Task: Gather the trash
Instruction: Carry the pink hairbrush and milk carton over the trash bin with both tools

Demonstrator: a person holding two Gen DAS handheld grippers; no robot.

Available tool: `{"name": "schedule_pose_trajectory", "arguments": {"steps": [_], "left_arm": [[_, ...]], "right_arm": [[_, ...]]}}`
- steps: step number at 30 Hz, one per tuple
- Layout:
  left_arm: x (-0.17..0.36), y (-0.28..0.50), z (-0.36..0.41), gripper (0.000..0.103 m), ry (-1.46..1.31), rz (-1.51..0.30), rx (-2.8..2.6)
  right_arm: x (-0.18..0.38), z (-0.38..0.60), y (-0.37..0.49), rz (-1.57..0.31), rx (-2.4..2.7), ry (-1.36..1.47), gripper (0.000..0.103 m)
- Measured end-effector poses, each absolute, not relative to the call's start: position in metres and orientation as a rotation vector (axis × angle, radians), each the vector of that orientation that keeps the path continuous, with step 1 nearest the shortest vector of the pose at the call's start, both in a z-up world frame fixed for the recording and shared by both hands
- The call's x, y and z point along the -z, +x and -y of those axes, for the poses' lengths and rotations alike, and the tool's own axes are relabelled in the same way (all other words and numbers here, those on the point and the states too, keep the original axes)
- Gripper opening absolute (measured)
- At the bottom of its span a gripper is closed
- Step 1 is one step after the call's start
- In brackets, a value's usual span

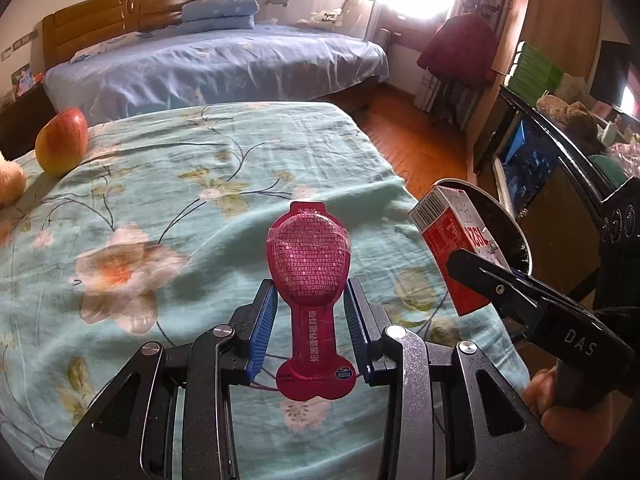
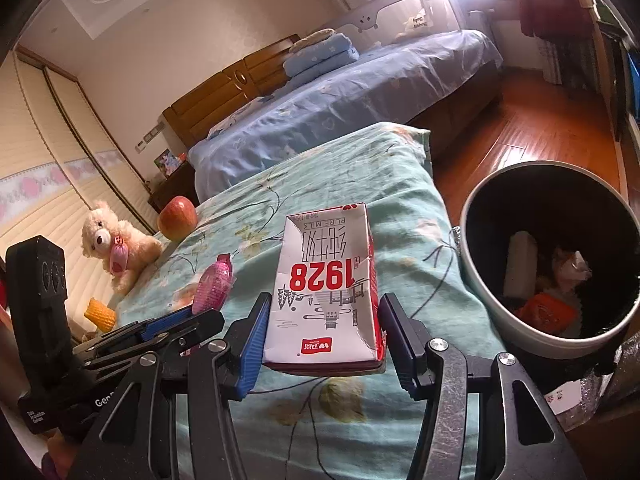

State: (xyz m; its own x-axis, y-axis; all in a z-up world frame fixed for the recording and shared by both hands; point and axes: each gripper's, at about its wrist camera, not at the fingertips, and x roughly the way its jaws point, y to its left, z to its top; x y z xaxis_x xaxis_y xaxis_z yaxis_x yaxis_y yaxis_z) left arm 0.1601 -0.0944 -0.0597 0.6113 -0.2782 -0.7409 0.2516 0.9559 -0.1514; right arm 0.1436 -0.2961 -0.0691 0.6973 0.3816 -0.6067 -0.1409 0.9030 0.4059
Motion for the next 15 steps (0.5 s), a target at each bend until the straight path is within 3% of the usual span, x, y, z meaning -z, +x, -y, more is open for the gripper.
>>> {"name": "schedule_pose_trajectory", "arguments": {"steps": [15], "left_arm": [[0.057, 0.162, 0.123, 0.033, -0.008, -0.858, 0.351]], "right_arm": [[0.063, 0.321, 0.135, -0.712, -0.256, 0.360, 0.055]]}}
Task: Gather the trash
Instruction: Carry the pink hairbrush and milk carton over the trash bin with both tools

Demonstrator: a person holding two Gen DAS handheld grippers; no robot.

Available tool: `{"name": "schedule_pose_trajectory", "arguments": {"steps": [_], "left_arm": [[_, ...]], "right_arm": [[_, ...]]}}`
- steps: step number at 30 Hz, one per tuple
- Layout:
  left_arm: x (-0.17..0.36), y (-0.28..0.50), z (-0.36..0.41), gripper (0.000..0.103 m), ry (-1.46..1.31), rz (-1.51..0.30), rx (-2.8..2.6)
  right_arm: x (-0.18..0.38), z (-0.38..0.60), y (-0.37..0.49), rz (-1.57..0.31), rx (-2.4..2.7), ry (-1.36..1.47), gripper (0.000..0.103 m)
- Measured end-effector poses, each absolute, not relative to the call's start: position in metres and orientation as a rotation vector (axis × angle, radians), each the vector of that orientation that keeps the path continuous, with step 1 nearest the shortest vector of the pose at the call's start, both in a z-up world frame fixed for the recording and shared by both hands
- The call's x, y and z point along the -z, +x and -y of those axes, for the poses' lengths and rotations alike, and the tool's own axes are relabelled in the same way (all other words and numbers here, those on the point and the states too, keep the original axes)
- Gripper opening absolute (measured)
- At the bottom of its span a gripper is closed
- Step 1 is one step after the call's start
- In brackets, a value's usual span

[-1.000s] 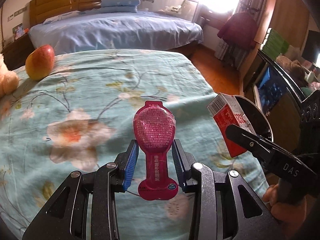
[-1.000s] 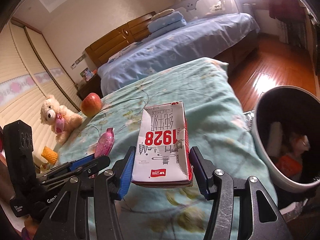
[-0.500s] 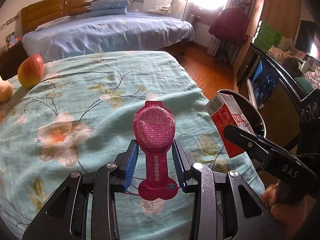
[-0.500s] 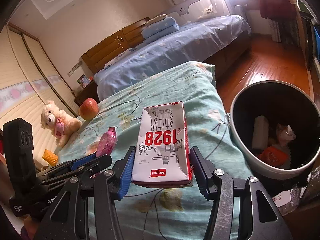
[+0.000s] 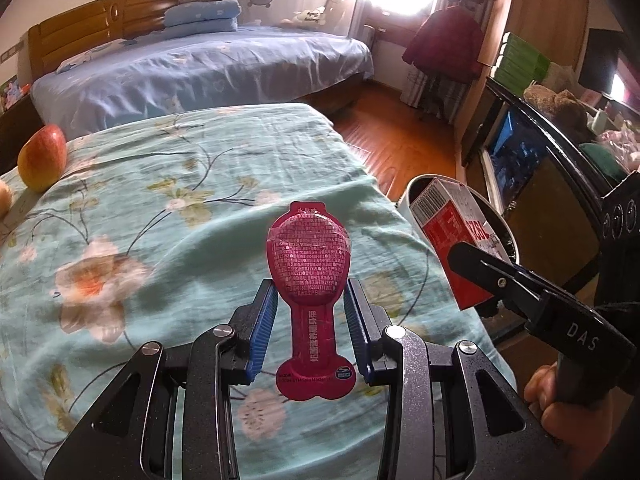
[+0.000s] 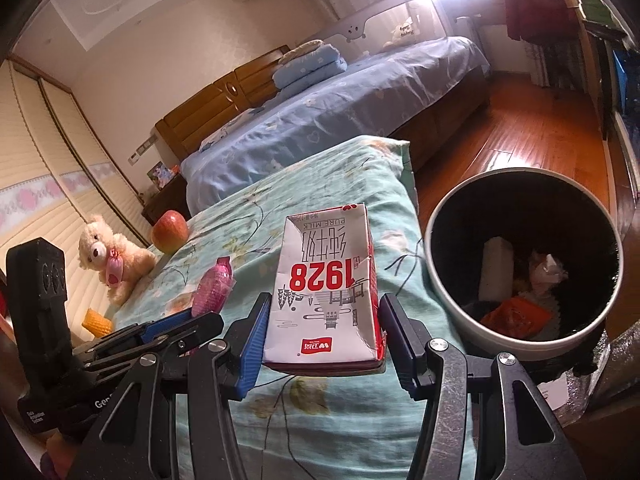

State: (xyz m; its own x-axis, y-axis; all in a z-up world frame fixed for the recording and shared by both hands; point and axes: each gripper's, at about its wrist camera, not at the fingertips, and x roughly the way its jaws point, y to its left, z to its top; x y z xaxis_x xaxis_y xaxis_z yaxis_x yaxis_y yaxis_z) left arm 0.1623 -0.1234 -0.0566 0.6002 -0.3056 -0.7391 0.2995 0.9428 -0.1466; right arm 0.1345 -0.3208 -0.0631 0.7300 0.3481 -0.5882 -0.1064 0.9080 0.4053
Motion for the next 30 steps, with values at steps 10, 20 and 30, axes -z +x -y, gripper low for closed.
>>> {"name": "schedule_pose_trajectory", "arguments": {"steps": [10, 20, 30], "left_arm": [[0.056, 0.166, 0.150, 0.033, 0.002, -0.861, 0.403], [0.053, 0.169, 0.180, 0.033, 0.029, -0.862, 0.458], [0.052, 0.172, 0.204, 0.033, 0.056, -0.860, 0.490]], "right_arm": [[0.064, 0.341, 0.131, -0.708, -0.218, 0.367, 0.055], [0.063, 0.360, 0.130, -0.700, -0.167, 0.369, 0.055], [0.066, 0.383, 0.132, -0.699, -0.118, 0.374, 0.055]]}}
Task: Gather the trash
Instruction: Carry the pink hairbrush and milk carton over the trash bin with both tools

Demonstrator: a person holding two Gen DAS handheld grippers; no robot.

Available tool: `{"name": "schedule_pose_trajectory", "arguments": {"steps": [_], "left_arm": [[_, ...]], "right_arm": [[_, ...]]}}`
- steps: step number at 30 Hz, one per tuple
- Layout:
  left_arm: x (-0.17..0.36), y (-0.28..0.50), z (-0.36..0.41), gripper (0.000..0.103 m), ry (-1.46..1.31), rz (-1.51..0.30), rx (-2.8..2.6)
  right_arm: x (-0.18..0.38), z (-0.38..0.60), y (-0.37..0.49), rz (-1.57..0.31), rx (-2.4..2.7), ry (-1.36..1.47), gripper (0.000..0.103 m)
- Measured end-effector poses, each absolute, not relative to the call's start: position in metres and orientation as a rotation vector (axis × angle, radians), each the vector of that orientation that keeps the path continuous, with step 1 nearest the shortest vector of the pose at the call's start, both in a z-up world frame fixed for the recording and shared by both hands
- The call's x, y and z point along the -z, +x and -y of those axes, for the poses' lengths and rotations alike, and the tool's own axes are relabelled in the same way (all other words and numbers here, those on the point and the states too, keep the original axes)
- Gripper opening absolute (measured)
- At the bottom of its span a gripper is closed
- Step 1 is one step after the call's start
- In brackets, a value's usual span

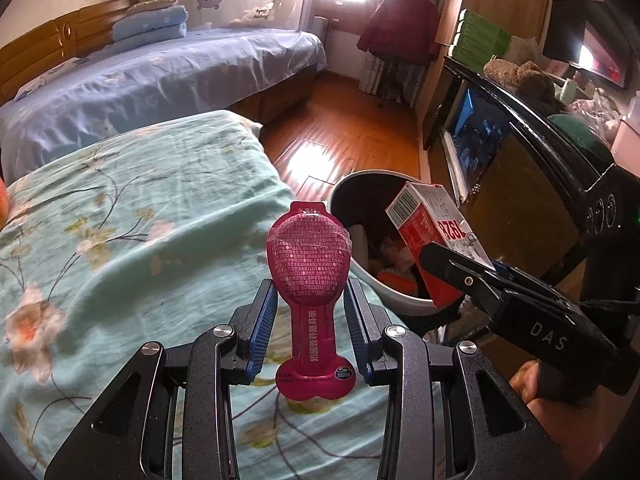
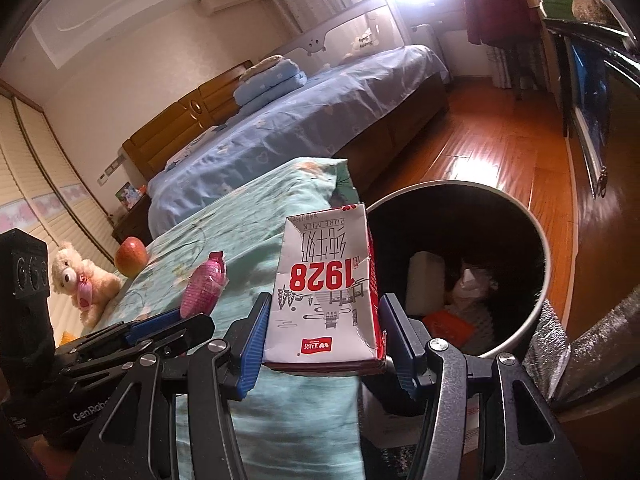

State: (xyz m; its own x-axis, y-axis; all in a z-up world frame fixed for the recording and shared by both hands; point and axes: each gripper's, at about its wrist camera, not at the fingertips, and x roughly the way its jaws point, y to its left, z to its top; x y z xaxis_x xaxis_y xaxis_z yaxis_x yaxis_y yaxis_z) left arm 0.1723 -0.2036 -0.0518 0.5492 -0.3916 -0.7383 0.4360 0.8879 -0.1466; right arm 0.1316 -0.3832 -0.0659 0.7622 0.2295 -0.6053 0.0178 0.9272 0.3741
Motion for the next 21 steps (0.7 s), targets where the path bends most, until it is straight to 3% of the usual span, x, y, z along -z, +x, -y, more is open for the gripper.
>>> {"name": "schedule_pose_trajectory", "arguments": {"steps": [21], "left_arm": [[0.049, 0.190, 0.246, 0.033, 0.099, -0.856, 0.534]], "right_arm": [[0.061, 0.418, 0.148, -0.684, -0.057, 0.367, 0.055]]}}
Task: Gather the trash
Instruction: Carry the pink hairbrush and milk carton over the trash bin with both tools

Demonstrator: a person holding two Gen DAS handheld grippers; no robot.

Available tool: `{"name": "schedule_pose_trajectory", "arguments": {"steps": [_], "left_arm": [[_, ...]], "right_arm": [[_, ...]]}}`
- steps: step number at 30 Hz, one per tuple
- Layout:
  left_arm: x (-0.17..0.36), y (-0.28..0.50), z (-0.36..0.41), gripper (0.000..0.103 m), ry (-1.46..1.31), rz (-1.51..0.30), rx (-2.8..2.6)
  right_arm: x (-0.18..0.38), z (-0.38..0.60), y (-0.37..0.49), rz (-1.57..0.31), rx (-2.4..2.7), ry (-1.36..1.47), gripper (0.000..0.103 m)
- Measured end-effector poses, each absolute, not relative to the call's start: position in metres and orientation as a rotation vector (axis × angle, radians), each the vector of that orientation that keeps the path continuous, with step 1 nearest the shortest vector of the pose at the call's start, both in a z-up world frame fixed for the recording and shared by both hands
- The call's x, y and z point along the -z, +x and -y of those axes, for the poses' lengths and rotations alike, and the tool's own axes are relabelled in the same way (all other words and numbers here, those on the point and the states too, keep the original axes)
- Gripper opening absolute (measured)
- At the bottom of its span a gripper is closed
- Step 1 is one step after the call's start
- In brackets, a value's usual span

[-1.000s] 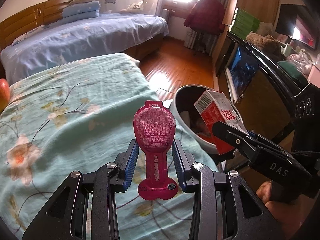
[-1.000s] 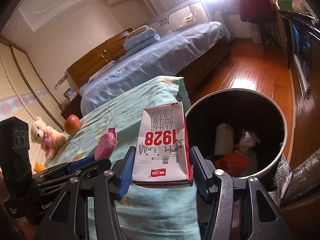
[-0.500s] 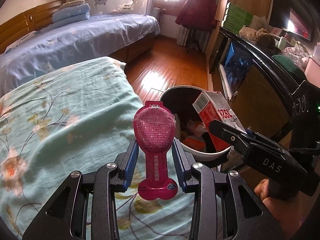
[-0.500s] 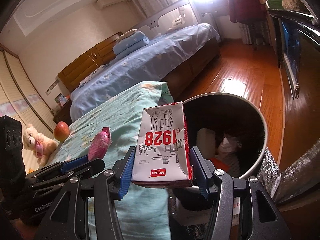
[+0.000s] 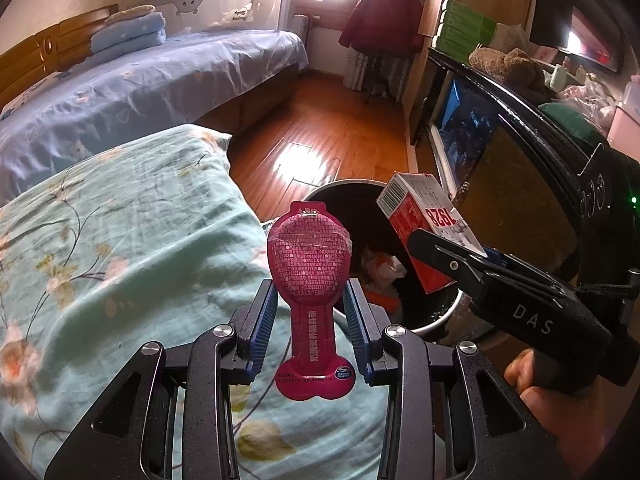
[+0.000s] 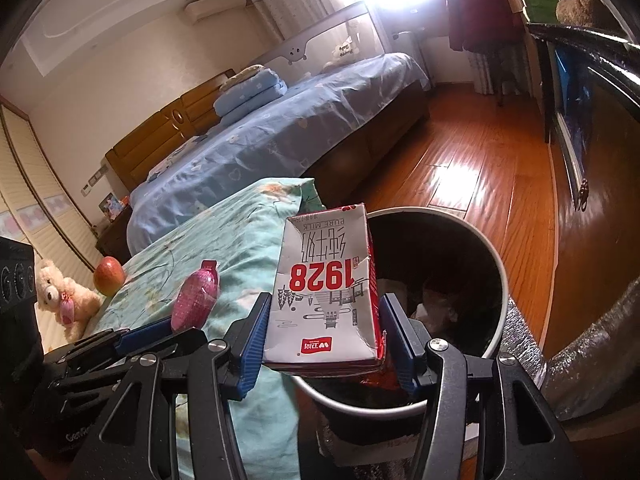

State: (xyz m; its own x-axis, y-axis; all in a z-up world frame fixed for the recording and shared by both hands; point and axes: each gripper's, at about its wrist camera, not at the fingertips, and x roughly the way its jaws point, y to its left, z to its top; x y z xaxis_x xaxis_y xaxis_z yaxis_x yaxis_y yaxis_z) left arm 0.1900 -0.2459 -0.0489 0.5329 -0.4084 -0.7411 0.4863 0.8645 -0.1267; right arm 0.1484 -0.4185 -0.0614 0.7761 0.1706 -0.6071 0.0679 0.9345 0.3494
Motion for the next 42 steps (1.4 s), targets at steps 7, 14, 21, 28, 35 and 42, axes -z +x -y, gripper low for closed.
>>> {"name": "schedule_pose_trajectory", "arguments": {"steps": [7, 14, 21, 28, 35, 42], "left_arm": [[0.051, 0.196, 0.255, 0.033, 0.107, -0.863, 0.539], [0.052, 0.200, 0.262, 0.033, 0.112, -0.866, 0.545], [0.052, 0.205, 0.267, 0.033, 0.113, -0.871, 0.546], [0.053, 0.208, 0.272, 0.033, 0.113, -0.877, 0.549], [0.054, 0.210, 0.277, 0.033, 0.119, -0.878, 0.552], [0.055, 0.210, 0.282, 0.033, 0.127, -0.881, 0.552]], "right_arm": [[0.066, 0.428, 0.156, -0.695, -0.041, 0.365, 0.055], [0.066, 0.436, 0.160, -0.699, -0.028, 0.366, 0.055], [0.067, 0.442, 0.165, -0.705, -0.022, 0.366, 0.055], [0.069, 0.446, 0.168, -0.712, -0.018, 0.370, 0.055], [0.069, 0.450, 0.170, -0.716, -0.014, 0.371, 0.055], [0.071, 0.453, 0.171, -0.720, -0.012, 0.377, 0.055]]}}
